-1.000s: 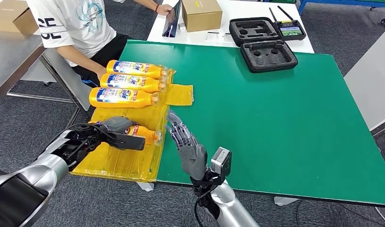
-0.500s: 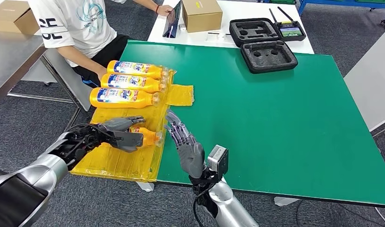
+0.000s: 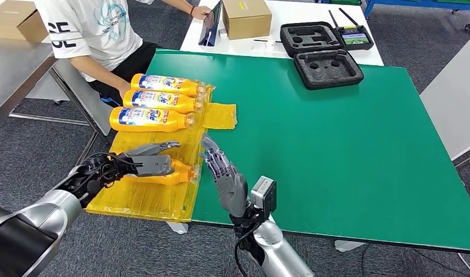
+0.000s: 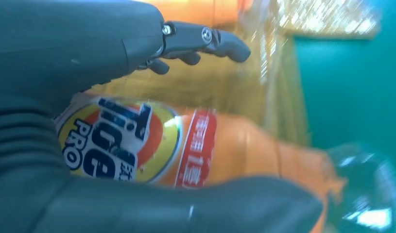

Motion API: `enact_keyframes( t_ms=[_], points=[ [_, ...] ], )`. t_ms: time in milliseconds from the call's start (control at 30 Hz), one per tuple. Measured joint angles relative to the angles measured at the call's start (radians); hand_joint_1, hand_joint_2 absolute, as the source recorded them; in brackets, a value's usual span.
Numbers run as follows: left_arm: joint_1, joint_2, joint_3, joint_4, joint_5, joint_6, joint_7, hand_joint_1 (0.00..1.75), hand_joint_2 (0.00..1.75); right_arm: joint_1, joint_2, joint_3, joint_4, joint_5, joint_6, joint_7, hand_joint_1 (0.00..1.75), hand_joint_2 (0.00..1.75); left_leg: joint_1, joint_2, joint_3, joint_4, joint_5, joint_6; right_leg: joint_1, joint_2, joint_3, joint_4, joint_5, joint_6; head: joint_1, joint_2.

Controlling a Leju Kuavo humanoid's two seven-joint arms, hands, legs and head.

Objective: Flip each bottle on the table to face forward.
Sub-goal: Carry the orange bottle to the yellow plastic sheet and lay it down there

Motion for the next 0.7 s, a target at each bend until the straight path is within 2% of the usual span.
enact_keyframes(
  t_ms=[67,200,233,267,400,467,533,567,633,700],
  points=[
    [0.024,-0.002,0.024,-0.017,0.017,0.094,-0.038,0.00,0.00,0.004,0.000,0.000,0.001,0.006,-0.001,0.005,0.00,0.00,0.000,0.000,0.000,0.000,0.000,0.000,0.000,0.000,-0.001,0.000,0.000,0.000,0.000,0.000],
    [0.063,-0.036,0.086,-0.061,-0.022,0.538,-0.022,0.00,0.00,0.018,0.000,-0.001,0.001,0.018,-0.001,0.016,0.00,0.00,0.000,0.000,-0.002,0.000,0.000,0.000,0.000,0.000,-0.002,0.000,0.000,0.000,0.000,0.000],
    [0.066,-0.047,0.097,-0.068,-0.035,0.611,-0.016,0.00,0.00,0.020,0.000,-0.001,0.001,0.019,-0.001,0.017,0.00,0.00,0.000,0.000,-0.002,0.000,0.000,0.000,0.000,0.000,-0.002,0.000,0.000,0.000,0.000,0.000],
    [0.067,-0.056,0.104,-0.074,-0.044,0.649,-0.012,0.00,0.00,0.022,0.000,-0.001,0.001,0.019,-0.001,0.018,0.00,0.00,0.000,0.000,-0.002,0.000,0.000,0.000,0.000,0.000,-0.002,0.000,0.000,0.000,0.000,0.000],
    [0.082,-0.080,0.127,-0.092,-0.050,0.697,-0.021,0.00,0.00,0.025,0.000,-0.001,0.001,0.021,-0.001,0.021,0.00,0.00,0.000,0.000,-0.002,0.000,0.000,0.000,0.000,0.000,-0.002,0.000,0.000,0.000,0.000,0.000],
    [0.095,-0.092,0.150,-0.106,-0.043,0.791,-0.046,0.00,0.00,0.026,0.000,-0.001,0.001,0.025,-0.001,0.023,0.00,0.00,0.000,0.001,-0.002,0.000,0.000,0.000,0.000,0.000,-0.003,0.000,0.000,0.000,0.000,0.000],
    [0.110,-0.109,0.186,-0.130,-0.063,0.929,-0.071,0.00,0.00,0.025,0.000,0.002,0.002,0.029,-0.001,0.028,0.00,0.00,0.000,0.000,-0.002,0.000,0.000,0.000,0.000,0.000,-0.003,0.000,0.000,0.000,0.000,0.000],
    [0.121,-0.117,0.209,-0.149,-0.098,0.981,-0.080,0.00,0.00,0.025,0.000,0.004,0.003,0.030,0.000,0.029,0.00,0.00,0.000,0.000,-0.002,0.000,0.000,0.000,0.000,0.000,-0.003,0.000,0.000,0.000,0.000,0.000],
    [0.158,-0.136,0.283,-0.223,-0.235,1.024,-0.089,0.00,0.00,0.025,0.000,0.009,0.008,0.030,0.003,0.030,0.00,0.00,0.000,0.000,-0.002,0.000,0.000,0.000,0.000,0.000,-0.003,0.000,0.000,0.000,0.000,0.000],
    [0.208,-0.165,0.386,-0.335,-0.365,1.026,-0.092,0.00,0.00,0.025,0.000,0.015,0.015,0.028,0.004,0.024,0.00,0.87,0.000,0.001,-0.003,0.000,0.000,0.000,0.000,0.000,-0.003,0.000,0.000,0.000,0.000,0.000]
  ],
)
